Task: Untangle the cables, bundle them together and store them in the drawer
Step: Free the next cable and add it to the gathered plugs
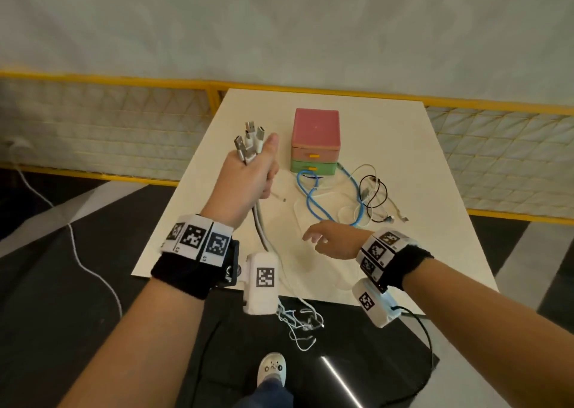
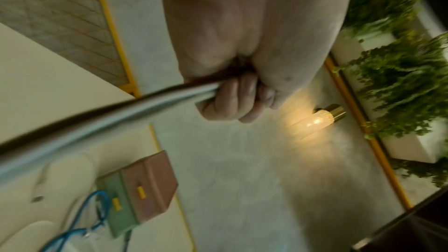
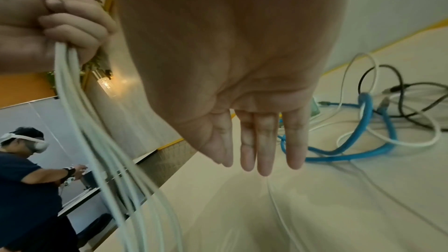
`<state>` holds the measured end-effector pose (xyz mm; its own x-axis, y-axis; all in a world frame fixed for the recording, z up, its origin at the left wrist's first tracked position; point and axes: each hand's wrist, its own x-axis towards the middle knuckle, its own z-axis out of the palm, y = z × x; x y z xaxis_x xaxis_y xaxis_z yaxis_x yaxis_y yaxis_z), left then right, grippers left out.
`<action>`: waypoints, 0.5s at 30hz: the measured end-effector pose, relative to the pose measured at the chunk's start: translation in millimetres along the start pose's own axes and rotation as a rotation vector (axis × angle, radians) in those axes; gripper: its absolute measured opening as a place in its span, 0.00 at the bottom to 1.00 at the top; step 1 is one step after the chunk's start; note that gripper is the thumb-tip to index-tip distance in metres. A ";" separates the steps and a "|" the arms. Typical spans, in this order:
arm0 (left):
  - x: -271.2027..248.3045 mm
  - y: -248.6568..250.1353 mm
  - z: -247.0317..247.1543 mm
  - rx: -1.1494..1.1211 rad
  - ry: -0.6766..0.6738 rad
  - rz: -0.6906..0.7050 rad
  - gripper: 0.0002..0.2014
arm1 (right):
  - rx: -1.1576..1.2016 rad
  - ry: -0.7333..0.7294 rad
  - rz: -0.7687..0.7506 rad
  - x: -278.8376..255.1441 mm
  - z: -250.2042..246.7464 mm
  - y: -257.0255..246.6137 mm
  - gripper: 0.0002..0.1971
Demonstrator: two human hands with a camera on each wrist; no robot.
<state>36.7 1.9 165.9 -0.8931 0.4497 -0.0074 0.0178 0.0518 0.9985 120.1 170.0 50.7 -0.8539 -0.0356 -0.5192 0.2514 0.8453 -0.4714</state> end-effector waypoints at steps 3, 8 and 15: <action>8.7 -10.9 -9.2 -0.002 0.046 -0.099 0.25 | 0.051 0.055 0.029 35.6 1.6 -6.2 0.17; 32.0 -27.6 -25.6 0.015 0.103 -0.213 0.29 | 0.114 0.209 0.111 100.0 1.9 -11.8 0.17; 59.9 -35.1 -42.5 0.062 0.068 -0.218 0.29 | 0.117 0.323 0.172 163.8 -4.9 -16.2 0.28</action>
<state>-36.5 -10.8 132.7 -0.9072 0.3606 -0.2165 -0.1531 0.1964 0.9685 -26.0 153.1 -23.2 -0.8896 0.2868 -0.3554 0.4378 0.7571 -0.4849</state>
